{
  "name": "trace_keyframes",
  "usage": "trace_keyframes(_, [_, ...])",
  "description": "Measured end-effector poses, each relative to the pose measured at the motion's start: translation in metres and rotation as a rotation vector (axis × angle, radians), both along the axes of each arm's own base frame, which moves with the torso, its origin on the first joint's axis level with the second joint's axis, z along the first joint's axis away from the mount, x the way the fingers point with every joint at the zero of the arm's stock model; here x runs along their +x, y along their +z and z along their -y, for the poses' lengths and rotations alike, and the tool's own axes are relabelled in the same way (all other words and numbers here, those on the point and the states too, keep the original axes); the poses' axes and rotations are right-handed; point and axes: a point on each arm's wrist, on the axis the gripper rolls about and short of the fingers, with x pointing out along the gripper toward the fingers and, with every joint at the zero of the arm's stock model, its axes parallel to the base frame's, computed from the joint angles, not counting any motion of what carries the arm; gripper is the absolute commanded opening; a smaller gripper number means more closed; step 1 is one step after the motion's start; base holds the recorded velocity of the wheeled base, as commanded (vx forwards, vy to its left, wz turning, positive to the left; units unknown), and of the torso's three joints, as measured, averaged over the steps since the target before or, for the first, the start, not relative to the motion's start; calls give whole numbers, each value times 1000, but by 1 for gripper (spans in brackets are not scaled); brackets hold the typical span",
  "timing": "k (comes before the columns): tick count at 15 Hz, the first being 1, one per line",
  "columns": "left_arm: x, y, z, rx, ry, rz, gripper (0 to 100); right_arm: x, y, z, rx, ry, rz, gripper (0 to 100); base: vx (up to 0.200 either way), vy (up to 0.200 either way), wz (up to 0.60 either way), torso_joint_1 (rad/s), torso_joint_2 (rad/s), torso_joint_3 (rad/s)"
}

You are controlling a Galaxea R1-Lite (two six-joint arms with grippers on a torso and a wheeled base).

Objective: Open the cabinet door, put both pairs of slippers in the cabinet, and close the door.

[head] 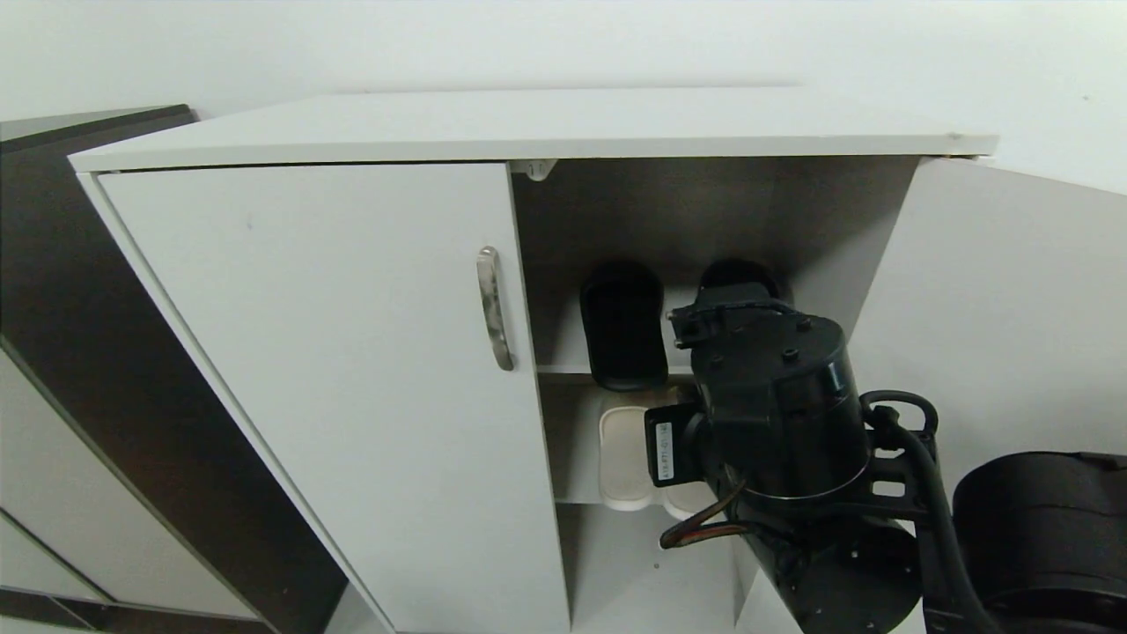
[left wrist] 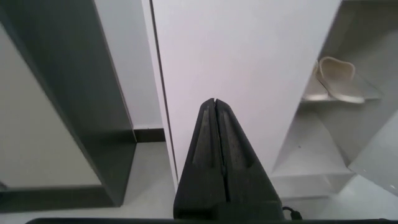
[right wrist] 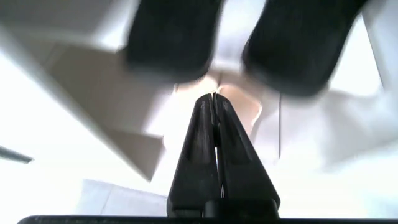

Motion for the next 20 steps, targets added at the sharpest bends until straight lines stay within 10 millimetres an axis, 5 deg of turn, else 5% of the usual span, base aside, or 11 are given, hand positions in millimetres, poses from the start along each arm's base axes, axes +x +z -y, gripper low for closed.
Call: trace_keyframes(20, [0, 0, 0, 0, 1, 0, 0, 7, -7, 6, -7, -26, 3, 0, -190, 0, 0, 2, 2, 2])
